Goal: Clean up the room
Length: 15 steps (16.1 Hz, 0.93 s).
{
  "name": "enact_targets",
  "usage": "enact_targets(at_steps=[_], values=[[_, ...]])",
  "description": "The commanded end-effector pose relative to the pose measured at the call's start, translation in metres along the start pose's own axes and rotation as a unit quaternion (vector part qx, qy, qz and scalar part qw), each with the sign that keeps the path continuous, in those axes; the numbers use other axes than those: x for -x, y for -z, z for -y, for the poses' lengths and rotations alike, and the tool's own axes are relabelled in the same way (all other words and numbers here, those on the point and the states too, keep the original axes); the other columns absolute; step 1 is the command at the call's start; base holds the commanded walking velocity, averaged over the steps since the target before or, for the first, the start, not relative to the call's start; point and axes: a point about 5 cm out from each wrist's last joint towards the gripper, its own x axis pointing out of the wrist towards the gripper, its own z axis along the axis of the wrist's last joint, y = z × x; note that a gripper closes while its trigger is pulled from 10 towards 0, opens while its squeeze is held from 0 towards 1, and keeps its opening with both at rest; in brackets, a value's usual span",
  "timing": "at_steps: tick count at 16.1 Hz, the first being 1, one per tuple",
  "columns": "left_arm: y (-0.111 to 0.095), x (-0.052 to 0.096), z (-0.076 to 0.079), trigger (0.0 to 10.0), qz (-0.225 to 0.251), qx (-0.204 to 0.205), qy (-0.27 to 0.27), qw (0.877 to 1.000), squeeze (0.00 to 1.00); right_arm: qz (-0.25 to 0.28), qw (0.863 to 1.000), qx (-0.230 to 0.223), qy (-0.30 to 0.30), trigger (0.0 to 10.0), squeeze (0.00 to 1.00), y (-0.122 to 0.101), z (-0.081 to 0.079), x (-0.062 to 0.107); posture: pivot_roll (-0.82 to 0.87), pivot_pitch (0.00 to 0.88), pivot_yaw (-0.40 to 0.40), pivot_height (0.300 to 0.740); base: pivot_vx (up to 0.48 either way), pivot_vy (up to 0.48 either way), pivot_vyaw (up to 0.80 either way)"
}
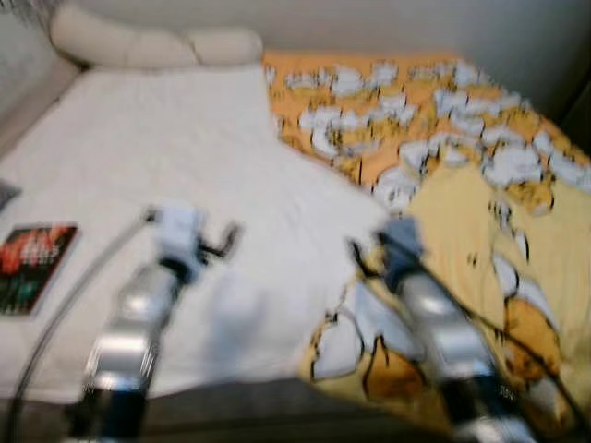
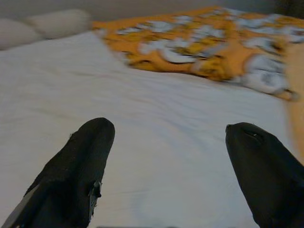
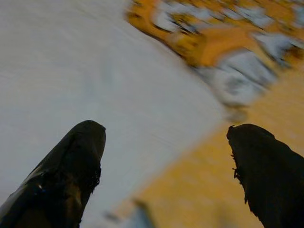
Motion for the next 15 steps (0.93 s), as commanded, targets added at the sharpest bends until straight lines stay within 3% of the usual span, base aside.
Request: enact_targets(at_steps=[1, 2, 3, 4, 5, 6, 9, 12, 15], values=[[0.001, 0.006, -0.003, 10.0, -0.011, -0.016, 0.005, 1.000, 0.00, 0.013, 1.000, -0.013, -0.022, 10.0, 0.00, -0.004, -0.009, 0.003, 0.15, 0.000, -0.009, 0.740, 0.000, 0.000, 0.00], [0.001, 0.008, -0.002, 10.0, -0.012, -0.017, 0.009, 1.000, 0.00, 0.016, 0.999, -0.020, -0.031, 10.0, 0.09, -0.003, -0.010, 0.004, 0.14, 0.000, -0.003, 0.740, 0.000, 0.000, 0.00], [0.003, 0.010, 0.002, 10.0, -0.015, -0.020, 0.028, 0.999, 0.00, 0.000, 0.999, -0.001, -0.035, 10.0, 0.77, 0.003, -0.010, 0.002, 0.14, 0.000, 0.000, 0.740, 0.000, 0.000, 0.00], [0.005, 0.011, 0.006, 10.0, -0.029, -0.046, 0.068, 0.996, 0.00, -0.025, 0.999, 0.000, -0.042, 10.0, 1.00, 0.007, -0.009, -0.005, 0.14, 0.000, 0.005, 0.740, 0.000, 0.000, 0.00], [0.006, 0.012, 0.006, 10.0, -0.037, -0.053, 0.082, 0.995, 0.00, -0.040, 0.999, 0.011, -0.027, 10.0, 1.00, 0.008, -0.005, -0.010, 0.15, 0.000, 0.006, 0.740, 0.000, 0.000, 0.00], [0.004, 0.011, 0.005, 10.0, -0.044, -0.061, 0.104, 0.992, 0.00, -0.066, 0.997, 0.038, -0.017, 10.0, 0.00, 0.012, -0.001, -0.017, 0.15, 0.000, 0.009, 0.740, 0.000, 0.000, 0.00], [0.006, 0.015, 0.004, 10.0, -0.074, -0.087, 0.157, 0.981, 0.00, -0.124, 0.990, 0.067, -0.024, 10.0, 0.00, 0.025, 0.002, -0.030, 0.17, 0.000, -0.002, 0.740, 0.000, 0.000, 0.00], [0.011, 0.027, 0.006, 10.0, -0.106, -0.108, 0.202, 0.968, 0.00, -0.188, 0.980, 0.062, -0.009, 10.0, 0.00, 0.037, 0.004, -0.037, 0.20, 0.000, -0.008, 0.740, 0.000, 0.000, 0.00], [0.015, 0.036, 0.009, 10.0, -0.123, -0.117, 0.212, 0.962, 0.00, -0.206, 0.976, 0.060, -0.026, 10.0, 0.00, 0.040, -0.003, -0.039, 0.23, 0.000, -0.015, 0.740, 0.000, 0.000, 0.00]])
